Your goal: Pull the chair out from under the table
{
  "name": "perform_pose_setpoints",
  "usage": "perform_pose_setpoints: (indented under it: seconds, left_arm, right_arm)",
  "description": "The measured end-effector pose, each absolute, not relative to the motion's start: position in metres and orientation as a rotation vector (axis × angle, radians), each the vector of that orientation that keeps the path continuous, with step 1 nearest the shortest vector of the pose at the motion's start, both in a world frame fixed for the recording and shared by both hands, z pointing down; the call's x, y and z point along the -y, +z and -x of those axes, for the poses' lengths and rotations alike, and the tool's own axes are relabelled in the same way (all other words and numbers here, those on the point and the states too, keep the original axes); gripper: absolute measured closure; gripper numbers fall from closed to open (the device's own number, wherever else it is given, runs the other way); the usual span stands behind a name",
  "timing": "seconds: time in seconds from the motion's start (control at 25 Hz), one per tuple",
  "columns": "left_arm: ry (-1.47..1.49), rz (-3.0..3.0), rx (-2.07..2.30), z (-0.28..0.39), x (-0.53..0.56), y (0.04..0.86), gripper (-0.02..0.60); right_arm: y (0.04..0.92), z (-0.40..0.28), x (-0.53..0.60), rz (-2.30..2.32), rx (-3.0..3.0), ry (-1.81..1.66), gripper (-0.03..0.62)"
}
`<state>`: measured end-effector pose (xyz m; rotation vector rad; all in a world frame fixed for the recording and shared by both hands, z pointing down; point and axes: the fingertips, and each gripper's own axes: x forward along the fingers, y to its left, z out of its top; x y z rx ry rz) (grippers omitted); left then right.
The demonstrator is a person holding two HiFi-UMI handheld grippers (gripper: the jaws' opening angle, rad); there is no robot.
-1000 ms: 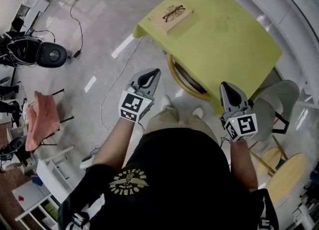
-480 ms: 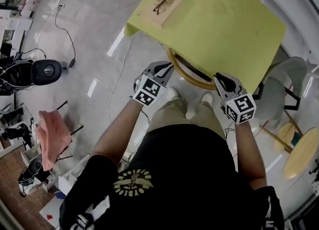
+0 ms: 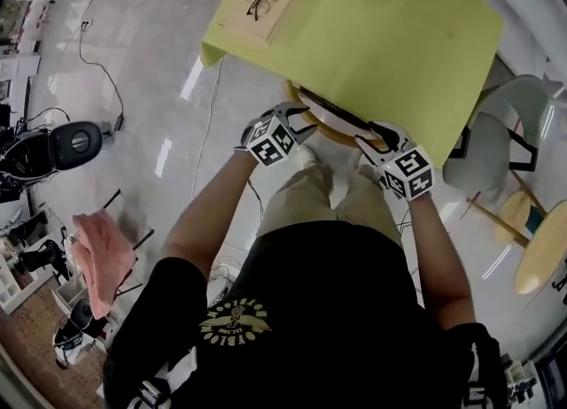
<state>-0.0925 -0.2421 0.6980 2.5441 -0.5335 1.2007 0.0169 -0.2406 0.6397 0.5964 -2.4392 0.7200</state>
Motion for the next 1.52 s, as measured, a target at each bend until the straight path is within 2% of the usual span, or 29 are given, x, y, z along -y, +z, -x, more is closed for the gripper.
perform_pose_setpoints:
  seconds: [0.2,0.56,1.0,1.16,1.2,1.52]
  left_arm:
    - [1.364,-2.531,0.288,0.080,0.228,0.738,0.383]
    - [1.719,-2.476,-0.018,0.092,0.218,0.802,0.367]
    - [1.816,-2.473,-0.168,0.092,0.221,0.827,0.362]
    - [1.827,-2.484,-0.201,0.091,0.220,0.830,0.354]
    - [1.834,-2.493,-0.209,0.091,0.221,0.831,0.354]
    - [1.928,-2.485,-0.279,0.094,0.222,0.839,0.342]
  right_arm:
    - [0.674,-0.009,0.231,-0.500,2.385,0.735,0.414]
    - [0.739,0.008,0.203,-0.321,2.240,0.685,0.382]
    - [0.822,0.003,0.178,-0.175,1.973,0.469,0.371]
    - [0.828,-0.001,0.182,-0.221,1.940,0.453,0.376]
    - [0.829,-0.001,0.183,-0.225,1.932,0.443,0.398]
    - [0.836,-0.002,0.182,-0.233,1.886,0.387,0.402]
